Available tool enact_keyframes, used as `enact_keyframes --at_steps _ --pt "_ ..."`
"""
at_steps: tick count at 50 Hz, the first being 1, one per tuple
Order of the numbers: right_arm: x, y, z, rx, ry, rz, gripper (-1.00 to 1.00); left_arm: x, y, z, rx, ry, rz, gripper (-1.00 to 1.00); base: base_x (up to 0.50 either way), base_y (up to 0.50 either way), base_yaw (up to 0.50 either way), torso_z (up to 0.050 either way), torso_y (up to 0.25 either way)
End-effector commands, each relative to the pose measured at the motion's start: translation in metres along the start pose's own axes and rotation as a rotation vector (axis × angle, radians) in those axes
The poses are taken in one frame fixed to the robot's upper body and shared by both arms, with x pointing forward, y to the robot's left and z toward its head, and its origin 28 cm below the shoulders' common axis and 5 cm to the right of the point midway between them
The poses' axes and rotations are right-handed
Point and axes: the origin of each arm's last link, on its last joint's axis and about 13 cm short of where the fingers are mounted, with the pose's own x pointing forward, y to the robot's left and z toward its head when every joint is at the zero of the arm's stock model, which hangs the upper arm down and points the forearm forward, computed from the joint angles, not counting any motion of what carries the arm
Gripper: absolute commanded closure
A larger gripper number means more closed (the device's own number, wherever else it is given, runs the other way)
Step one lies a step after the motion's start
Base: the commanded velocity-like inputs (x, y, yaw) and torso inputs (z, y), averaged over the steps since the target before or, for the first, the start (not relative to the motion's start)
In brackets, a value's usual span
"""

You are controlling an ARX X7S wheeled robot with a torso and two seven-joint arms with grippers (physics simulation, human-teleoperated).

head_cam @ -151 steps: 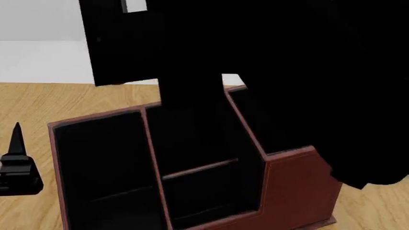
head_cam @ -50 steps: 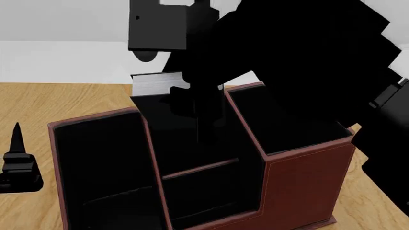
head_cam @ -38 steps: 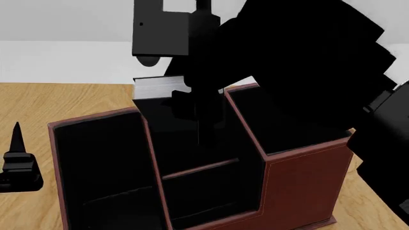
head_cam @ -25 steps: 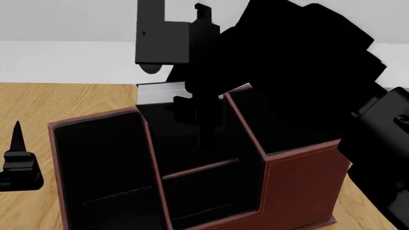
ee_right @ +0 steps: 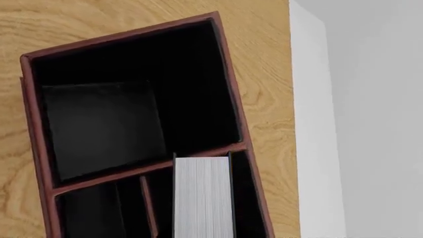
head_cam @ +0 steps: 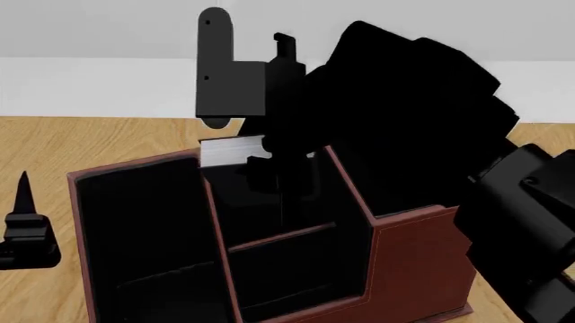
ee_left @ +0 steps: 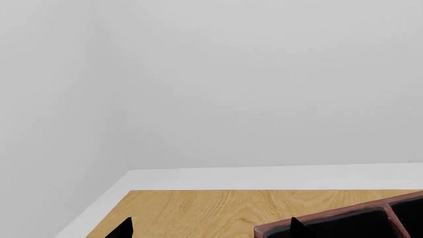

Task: Pick up the book and place it in the front compartment of the caddy.

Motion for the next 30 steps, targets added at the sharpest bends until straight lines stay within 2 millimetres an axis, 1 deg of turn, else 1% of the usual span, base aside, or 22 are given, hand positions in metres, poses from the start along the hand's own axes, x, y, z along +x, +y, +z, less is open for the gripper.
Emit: enact_keyframes --at_steps 1,19,29,30 --pt "0.006 -0.003 0.000 -0.055 0.003 -0.039 1.00 -0.001 0.001 -0.001 -0.001 0.001 0.003 -1.00 0.00 0.00 0.00 0.000 0.000" --pt "0.024 -0.001 -0.009 -0.079 0.015 -0.058 1.00 -0.001 0.002 -0.002 -0.002 0.001 0.007 -1.00 0.00 0.00 0.00 0.000 0.002" --pt "0.029 -0.003 -0.011 -0.077 0.022 -0.089 1.00 -0.002 0.002 -0.001 -0.001 0.001 0.008 -1.00 0.00 0.00 0.00 0.001 0.001" --pt "0.028 -0.003 -0.011 -0.078 0.024 -0.091 -1.00 -0.002 0.002 -0.001 -0.002 0.001 0.009 -1.00 0.00 0.00 0.00 0.000 0.000"
